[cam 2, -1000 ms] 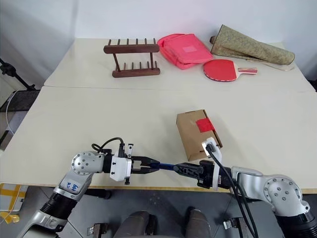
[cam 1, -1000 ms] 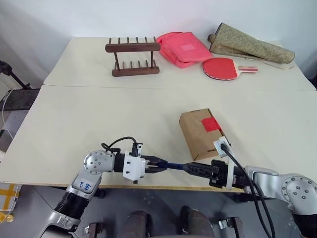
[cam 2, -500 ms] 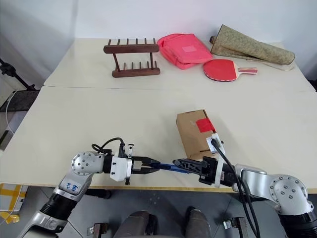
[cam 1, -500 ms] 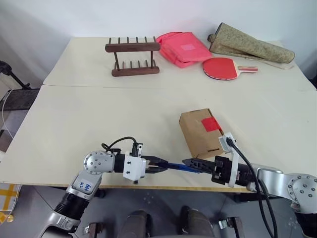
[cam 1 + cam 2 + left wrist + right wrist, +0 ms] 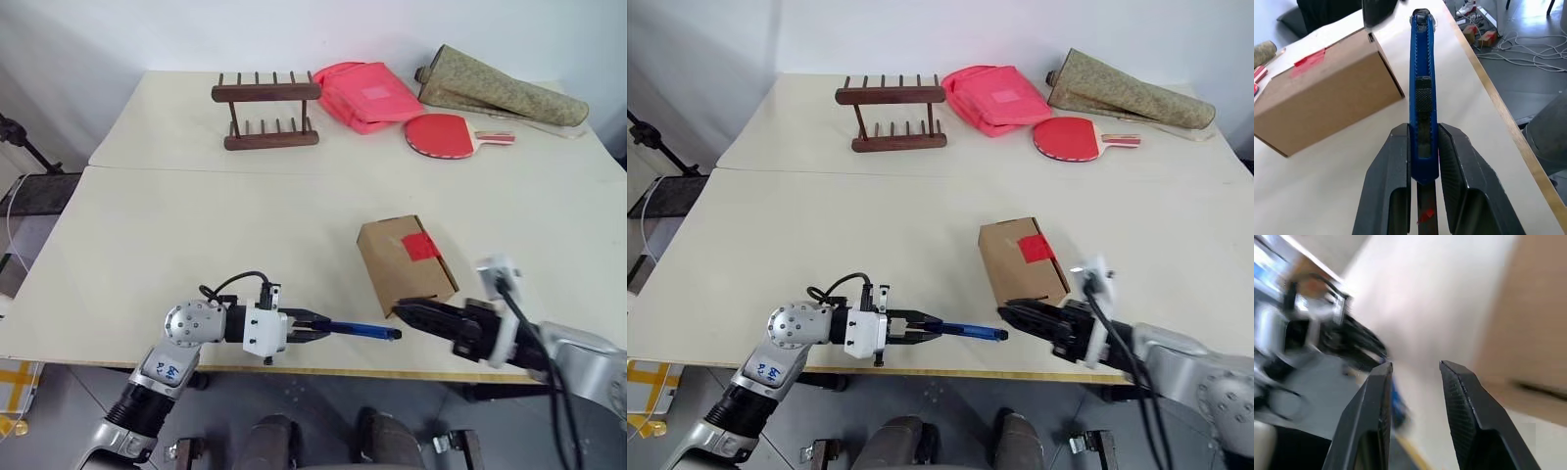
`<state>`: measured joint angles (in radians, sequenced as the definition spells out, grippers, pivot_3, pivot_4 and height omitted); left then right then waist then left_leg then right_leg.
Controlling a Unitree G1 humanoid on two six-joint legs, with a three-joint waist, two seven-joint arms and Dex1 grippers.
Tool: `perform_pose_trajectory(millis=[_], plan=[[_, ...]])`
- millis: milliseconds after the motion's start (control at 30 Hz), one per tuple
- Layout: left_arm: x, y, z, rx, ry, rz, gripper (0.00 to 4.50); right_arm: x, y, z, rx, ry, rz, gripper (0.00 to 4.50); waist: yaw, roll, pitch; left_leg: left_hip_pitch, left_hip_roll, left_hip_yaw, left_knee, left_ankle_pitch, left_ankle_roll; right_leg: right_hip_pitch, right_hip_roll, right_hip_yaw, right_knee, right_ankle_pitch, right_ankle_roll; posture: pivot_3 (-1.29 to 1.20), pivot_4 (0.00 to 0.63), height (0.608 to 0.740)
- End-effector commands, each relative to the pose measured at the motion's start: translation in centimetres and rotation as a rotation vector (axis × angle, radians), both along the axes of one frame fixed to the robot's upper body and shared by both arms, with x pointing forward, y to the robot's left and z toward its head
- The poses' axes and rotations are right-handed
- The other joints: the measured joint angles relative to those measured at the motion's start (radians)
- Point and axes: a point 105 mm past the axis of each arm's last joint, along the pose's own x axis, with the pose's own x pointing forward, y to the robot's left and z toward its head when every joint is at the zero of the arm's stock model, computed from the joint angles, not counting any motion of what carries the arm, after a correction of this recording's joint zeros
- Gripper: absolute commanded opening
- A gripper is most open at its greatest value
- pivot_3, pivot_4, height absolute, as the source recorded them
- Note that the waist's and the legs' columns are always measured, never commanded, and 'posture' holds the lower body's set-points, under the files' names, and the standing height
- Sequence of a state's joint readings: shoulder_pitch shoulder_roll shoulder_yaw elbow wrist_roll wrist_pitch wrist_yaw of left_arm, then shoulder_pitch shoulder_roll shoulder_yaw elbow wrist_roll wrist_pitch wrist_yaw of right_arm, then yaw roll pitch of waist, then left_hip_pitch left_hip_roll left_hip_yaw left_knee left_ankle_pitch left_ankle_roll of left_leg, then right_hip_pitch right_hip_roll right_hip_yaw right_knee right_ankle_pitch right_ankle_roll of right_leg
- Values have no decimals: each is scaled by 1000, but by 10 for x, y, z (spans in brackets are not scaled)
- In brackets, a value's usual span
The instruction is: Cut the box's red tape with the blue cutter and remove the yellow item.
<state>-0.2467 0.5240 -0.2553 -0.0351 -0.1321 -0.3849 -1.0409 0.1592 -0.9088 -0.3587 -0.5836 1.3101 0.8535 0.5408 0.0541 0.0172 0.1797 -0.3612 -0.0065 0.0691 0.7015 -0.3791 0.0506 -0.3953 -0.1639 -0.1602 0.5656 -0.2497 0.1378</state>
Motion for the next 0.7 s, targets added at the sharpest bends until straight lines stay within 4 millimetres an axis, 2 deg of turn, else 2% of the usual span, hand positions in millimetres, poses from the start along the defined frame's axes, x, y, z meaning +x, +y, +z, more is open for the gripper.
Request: perform_pose_trajectory(millis=[33,133,167,300,367,433,500,700], plan=[[-7,-6,8,-27,-20,-32,461,3,-10,15,-117,-258,1,1770,-3,0,0,0,0,1,0,0,0,0,0,0,0,0,0,0,150,740],[-7,-7,8,-28,-16,-38,461,5,-6,16,-232,-479,55,1992,-4,0,0,1,0,3,0,0,0,0,0,1,0,0,0,0,150,740],[-7,-8,8,-28,-15,-38,461,4,-3,13,-242,-486,77,2113,-5,0,0,2,0,3,0,0,0,0,1,1,0,0,0,0,150,740],[-8,-8,8,-26,-13,-39,461,0,9,5,-239,-511,142,2113,-7,0,0,2,0,3,0,0,0,0,1,2,1,0,0,0,150,740],[-7,-7,8,-25,-12,-38,461,-2,14,7,-214,-537,171,2496,-5,0,0,2,0,3,0,0,0,0,1,2,1,0,0,0,150,740],[-7,-6,9,-22,-11,-36,461,-5,18,7,-192,-530,206,2496,-4,0,0,2,0,3,0,0,0,0,0,2,1,0,0,0,150,740],[-8,-6,8,-21,-11,-35,461,-10,21,8,-164,-500,230,2161,-4,0,0,2,0,2,0,0,0,1,0,1,1,0,0,0,150,740],[-9,-7,8,-20,-11,-35,461,-10,29,8,-196,-536,272,95,-6,0,0,3,0,2,0,0,0,1,0,1,1,0,0,0,150,740]])
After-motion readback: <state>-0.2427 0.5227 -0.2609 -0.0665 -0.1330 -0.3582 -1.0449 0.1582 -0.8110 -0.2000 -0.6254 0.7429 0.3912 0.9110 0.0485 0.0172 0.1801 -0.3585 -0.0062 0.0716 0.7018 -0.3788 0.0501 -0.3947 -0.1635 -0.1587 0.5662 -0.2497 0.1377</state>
